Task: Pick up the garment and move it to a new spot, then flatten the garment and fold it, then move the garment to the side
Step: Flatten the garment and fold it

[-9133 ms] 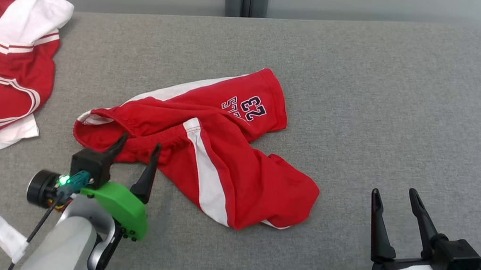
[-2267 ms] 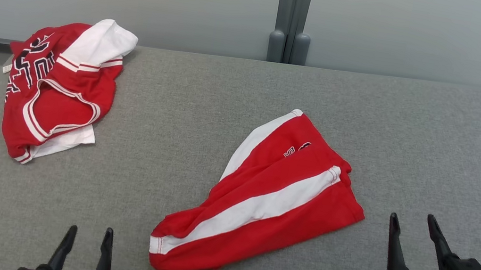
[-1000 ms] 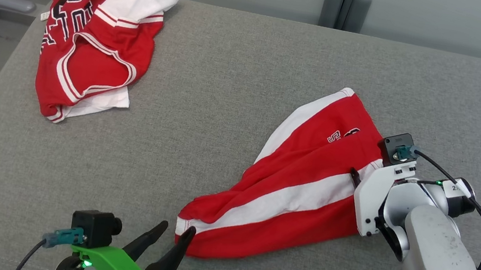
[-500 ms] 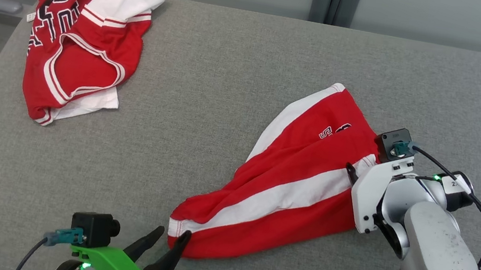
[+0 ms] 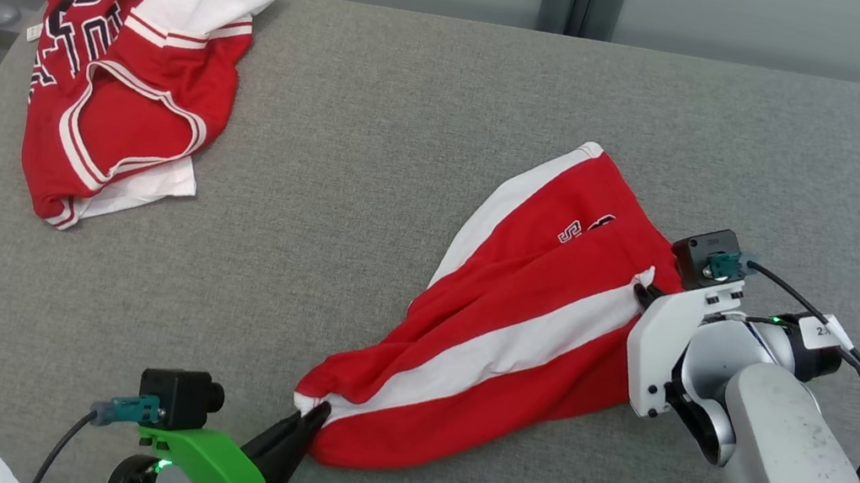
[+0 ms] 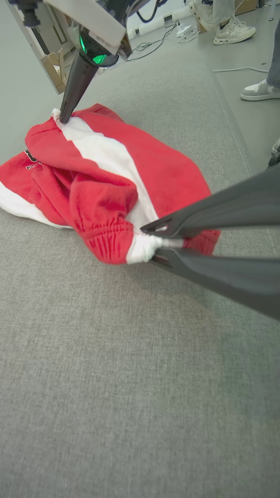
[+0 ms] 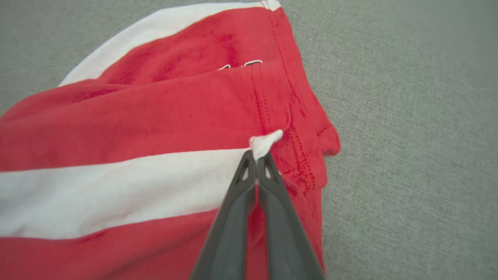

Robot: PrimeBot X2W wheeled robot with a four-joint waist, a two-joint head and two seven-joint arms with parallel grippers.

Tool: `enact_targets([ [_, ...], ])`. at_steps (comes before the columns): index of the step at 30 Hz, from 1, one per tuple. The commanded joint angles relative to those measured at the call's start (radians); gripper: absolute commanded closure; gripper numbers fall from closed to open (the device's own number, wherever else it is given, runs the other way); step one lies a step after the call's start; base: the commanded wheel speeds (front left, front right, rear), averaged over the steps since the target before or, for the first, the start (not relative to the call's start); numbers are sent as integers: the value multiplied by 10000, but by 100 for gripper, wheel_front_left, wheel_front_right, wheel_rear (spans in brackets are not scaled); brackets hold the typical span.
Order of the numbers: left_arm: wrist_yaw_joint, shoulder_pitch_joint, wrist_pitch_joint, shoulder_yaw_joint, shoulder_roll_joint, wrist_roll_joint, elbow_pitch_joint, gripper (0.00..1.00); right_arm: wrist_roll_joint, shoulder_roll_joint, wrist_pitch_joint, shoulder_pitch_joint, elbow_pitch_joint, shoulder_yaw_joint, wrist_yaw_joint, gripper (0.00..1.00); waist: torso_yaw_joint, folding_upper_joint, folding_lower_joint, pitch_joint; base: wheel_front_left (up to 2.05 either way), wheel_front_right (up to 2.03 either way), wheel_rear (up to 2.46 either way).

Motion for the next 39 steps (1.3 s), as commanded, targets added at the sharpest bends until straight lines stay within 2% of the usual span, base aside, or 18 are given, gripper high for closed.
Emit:
enact_targets([
  [1, 3, -128, -91, -52, 150, -91, -29, 100, 142, 5, -96, 177, -124, -97, -18, 100, -47, 0, 0, -67, 0, 0, 0],
  [7, 3, 203, -515, 114, 467, -715, -1054, 100, 1294, 103, -406, 779, -1591, -706, -18, 100, -315, 0, 0, -353, 0, 0, 0],
  [11, 5, 525, -483, 430, 702, -1317, -2848, 100, 2866, -119, -53, 1689, -3970, -1323, -18, 100, -670, 0, 0, -498, 0, 0, 0],
  [14, 136, 659, -300, 792, 962, -1692, -4372, 100, 3911, -292, 380, 2300, -6013, -2164, -15, 100, -1006, 0, 0, -472, 0, 0, 0],
  [19, 503, -299, 680, 1499, 1885, -1857, -6898, 100, 5014, -257, 1691, 2402, -9412, -3928, -10, 100, -1647, 0, 0, 37, 0, 0, 0],
  [23, 935, -2251, 1961, 1931, 2422, -2473, -7913, 100, 5371, -186, 2801, 1120, -10830, -5157, -10, 100, -1941, 0, 0, 837, 0, 0, 0],
  [26, 1327, -4183, 2922, 2096, 2632, -2912, -7751, 100, 5012, -232, 3594, -398, -11028, -5648, -12, 100, -2094, 0, 0, 1604, 0, 0, 0],
  [28, 1569, -5739, 3458, 2125, 2721, -2939, -7169, 100, 4639, -45, 4127, -1629, -10708, -5717, -15, 100, -2156, 0, 0, 2195, 0, 0, 0],
  [31, 1662, -7999, 3966, 1829, 2599, -2634, -5735, 100, 3773, 326, 4625, -3570, -9793, -5445, -16, 100, -2229, 0, 0, 3228, 0, 0, 0],
  [35, 1285, -10770, 3788, 1383, 2292, -1671, -3370, 100, 2259, 829, 4210, -6177, -7887, -5125, -13, 100, -2340, 0, 0, 4493, 0, 0, 0],
  [39, 691, -12948, 2540, 999, 1762, -436, -939, 100, 1055, 1057, 2848, -8429, -5668, -4971, -13, 100, -2464, 0, 0, 5337, 0, 0, 0],
])
